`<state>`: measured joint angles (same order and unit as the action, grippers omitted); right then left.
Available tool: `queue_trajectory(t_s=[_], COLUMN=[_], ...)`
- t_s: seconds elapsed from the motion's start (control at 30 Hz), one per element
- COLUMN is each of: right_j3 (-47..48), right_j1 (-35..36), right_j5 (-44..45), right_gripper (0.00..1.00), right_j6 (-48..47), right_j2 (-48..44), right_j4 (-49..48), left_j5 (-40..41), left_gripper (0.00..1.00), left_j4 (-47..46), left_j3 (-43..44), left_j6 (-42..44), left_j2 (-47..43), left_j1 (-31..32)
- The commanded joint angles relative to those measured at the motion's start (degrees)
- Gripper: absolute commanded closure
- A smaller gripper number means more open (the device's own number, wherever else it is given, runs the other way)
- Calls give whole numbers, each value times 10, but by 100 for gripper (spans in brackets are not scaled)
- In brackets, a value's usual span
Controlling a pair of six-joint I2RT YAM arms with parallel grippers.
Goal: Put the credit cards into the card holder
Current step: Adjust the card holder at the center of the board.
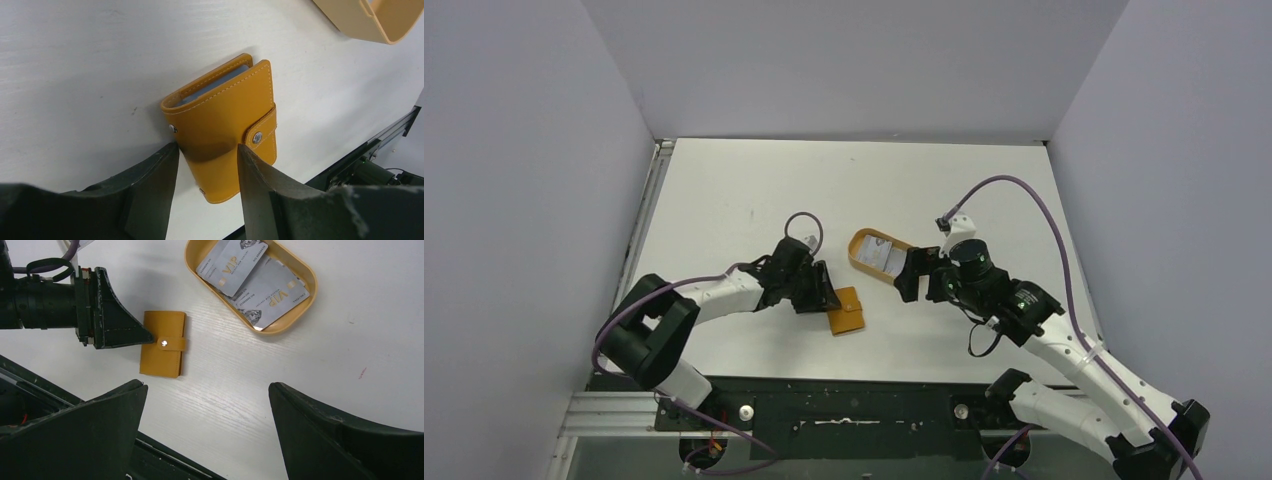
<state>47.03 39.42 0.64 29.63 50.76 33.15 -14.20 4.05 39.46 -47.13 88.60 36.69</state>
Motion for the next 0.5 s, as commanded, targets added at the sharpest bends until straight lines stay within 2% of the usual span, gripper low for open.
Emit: queue_trajectory(t_s=[0.0, 0.07, 0.2, 0.33, 0.47], right_j3=[0, -4, -5, 5, 34], right_j1=[0, 0, 0, 0, 2], right_j5=[15, 19, 32, 38, 139], right_gripper=[1, 1, 0, 0, 0], right_j6=[-2, 0, 3, 13, 79], right_j2=[-21, -24, -25, -8, 25], right_j4=[-19, -19, -19, -31, -19], left_j5=[-4, 3, 37, 109, 183], left_gripper=[56, 55, 40, 30, 23], left_j4=[4, 16, 61, 138, 254], left_j3=[31, 30, 31, 51, 106], left_j6=[27, 28, 32, 54, 61], left_j2=[10, -2, -49, -111, -142], left_j1=[5, 5, 4, 4, -2])
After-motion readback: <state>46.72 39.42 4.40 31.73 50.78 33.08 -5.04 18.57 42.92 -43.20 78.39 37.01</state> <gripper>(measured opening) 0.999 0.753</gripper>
